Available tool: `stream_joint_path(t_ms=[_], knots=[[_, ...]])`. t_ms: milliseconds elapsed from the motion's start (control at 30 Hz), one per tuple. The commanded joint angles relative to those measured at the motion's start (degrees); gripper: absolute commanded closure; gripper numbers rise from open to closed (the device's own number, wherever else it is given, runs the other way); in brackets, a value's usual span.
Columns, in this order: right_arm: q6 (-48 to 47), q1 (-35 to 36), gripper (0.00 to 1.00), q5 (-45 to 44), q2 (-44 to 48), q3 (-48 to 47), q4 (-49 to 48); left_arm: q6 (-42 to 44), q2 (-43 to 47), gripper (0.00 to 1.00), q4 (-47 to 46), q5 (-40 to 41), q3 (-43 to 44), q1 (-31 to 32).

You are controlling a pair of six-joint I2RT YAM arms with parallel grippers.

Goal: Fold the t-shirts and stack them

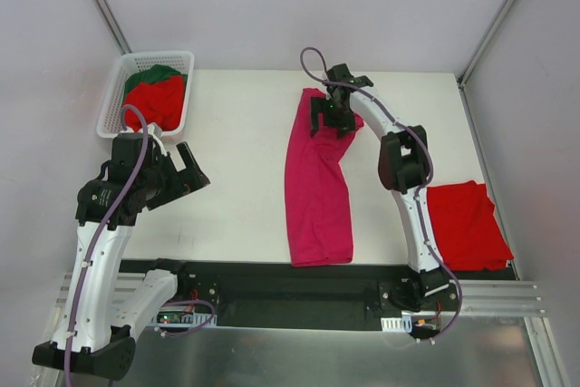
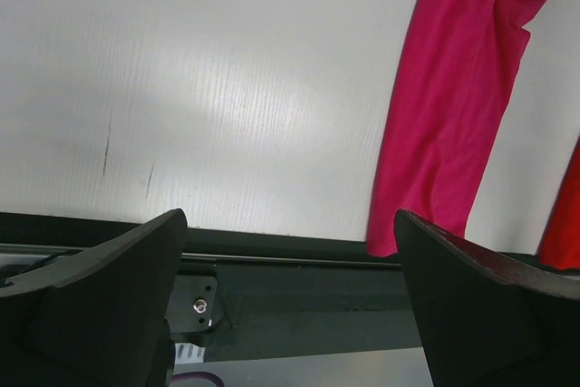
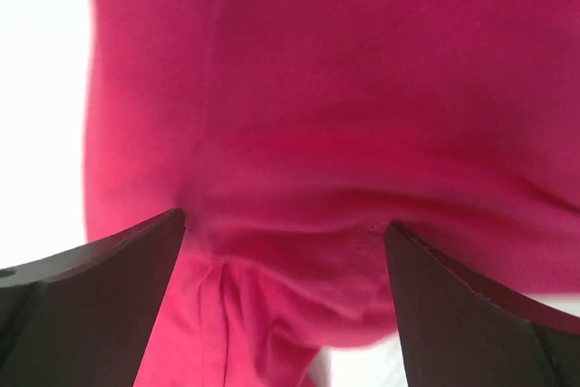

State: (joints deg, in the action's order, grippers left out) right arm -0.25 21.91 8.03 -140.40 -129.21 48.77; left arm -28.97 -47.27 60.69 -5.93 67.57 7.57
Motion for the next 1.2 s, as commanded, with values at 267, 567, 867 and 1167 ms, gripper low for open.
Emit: stream_joint_path(t_ms=[267,567,867,1167], knots=[[7.19,-0.38,0.04,12.00,-7.08,-5.88,-7.54,0.67,0.95,0.01,0.75,0.13,1.86,0.51],[15.01,-1.52,0.04,18.25,-10.07,-9.83,-25.29,0.85,2.27,0.01,1.72,-0.22,2.65,0.51],[12.31,-1.26,0.04,16.15,-1.50,-4.50,-29.96,-0.29,2.79,0.01,1.54,-1.18,2.39,0.51],[-5.72,5.24,0.04,-1.25,23.39,12.88,-17.60,-1.61,3.67,0.01,-0.57,-1.80,1.42,0.51]])
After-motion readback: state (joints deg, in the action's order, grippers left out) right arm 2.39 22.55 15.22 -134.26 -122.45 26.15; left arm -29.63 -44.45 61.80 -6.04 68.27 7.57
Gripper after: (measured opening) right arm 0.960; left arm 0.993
